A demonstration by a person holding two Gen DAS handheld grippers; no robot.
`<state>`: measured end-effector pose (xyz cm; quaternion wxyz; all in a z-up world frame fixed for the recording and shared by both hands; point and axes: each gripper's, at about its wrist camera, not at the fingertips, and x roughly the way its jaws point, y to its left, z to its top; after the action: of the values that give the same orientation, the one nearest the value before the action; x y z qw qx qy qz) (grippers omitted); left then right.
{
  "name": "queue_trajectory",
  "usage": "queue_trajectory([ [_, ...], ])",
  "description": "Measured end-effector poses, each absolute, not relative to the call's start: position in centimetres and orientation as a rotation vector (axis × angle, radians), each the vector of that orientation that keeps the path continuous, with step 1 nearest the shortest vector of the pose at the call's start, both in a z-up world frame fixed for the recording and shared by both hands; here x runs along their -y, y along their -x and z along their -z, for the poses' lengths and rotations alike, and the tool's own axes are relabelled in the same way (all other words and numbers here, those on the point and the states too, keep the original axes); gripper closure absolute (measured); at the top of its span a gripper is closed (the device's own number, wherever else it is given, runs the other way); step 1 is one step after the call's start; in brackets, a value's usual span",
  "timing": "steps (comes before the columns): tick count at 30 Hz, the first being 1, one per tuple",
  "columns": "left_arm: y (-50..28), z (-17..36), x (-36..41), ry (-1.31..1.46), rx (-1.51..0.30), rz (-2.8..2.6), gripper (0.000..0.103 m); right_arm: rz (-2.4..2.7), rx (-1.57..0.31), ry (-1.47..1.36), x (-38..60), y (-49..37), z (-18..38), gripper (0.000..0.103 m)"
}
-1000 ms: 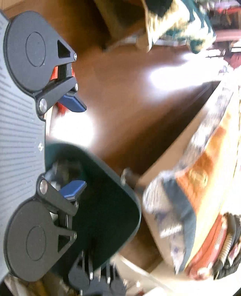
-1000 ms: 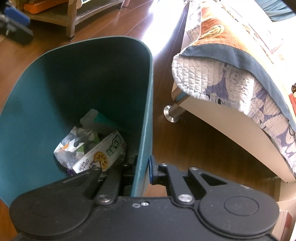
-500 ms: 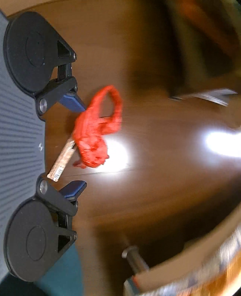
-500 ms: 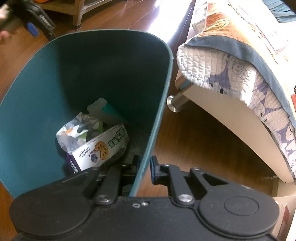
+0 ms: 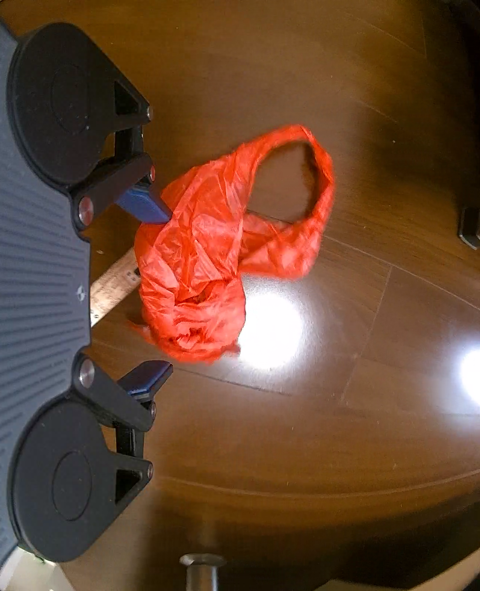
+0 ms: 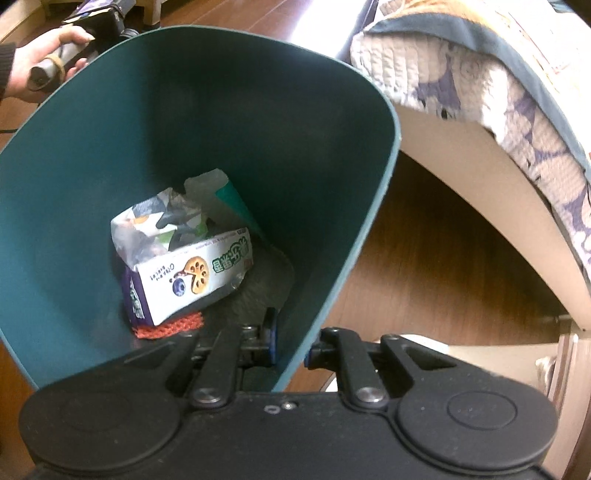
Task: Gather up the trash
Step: 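Return the left gripper to the pile and grasp the red plastic bag, then carry the red plastic bag into the green bin and open the left gripper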
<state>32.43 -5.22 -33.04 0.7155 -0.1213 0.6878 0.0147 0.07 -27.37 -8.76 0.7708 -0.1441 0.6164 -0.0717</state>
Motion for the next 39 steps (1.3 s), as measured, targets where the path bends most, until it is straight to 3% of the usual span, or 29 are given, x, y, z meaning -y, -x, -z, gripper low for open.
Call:
queue_trajectory([
  [6,-32.7,34.4,6.4,0.235,-1.502,-0.044,0.022,0.155,-1.367,0.287,27.7,0.6,9.6,0.090],
  [8,-32.8,34.5,6.6,0.239,-1.488,-0.038,0.026,0.155,-1.376,0.271,27.8,0.6,9.9,0.090],
  [12,-32.5,34.0,6.7,0.268,-1.480,-0.003,0.063,0.159,-1.385,0.252,28.1,0.8,10.2,0.089],
  [16,-32.4,33.6,7.2,0.221,-1.463,-0.006,0.074,0.167,-1.389,0.245,28.1,0.7,10.3,0.089],
  [28,-30.0,28.5,6.5,0.150,-1.424,0.102,0.078,0.203,-1.353,0.284,27.7,0.8,10.0,0.091],
  [39,-23.5,15.1,7.2,0.031,-1.222,0.381,0.078,0.203,-1.284,0.362,26.0,0.5,8.9,0.093],
])
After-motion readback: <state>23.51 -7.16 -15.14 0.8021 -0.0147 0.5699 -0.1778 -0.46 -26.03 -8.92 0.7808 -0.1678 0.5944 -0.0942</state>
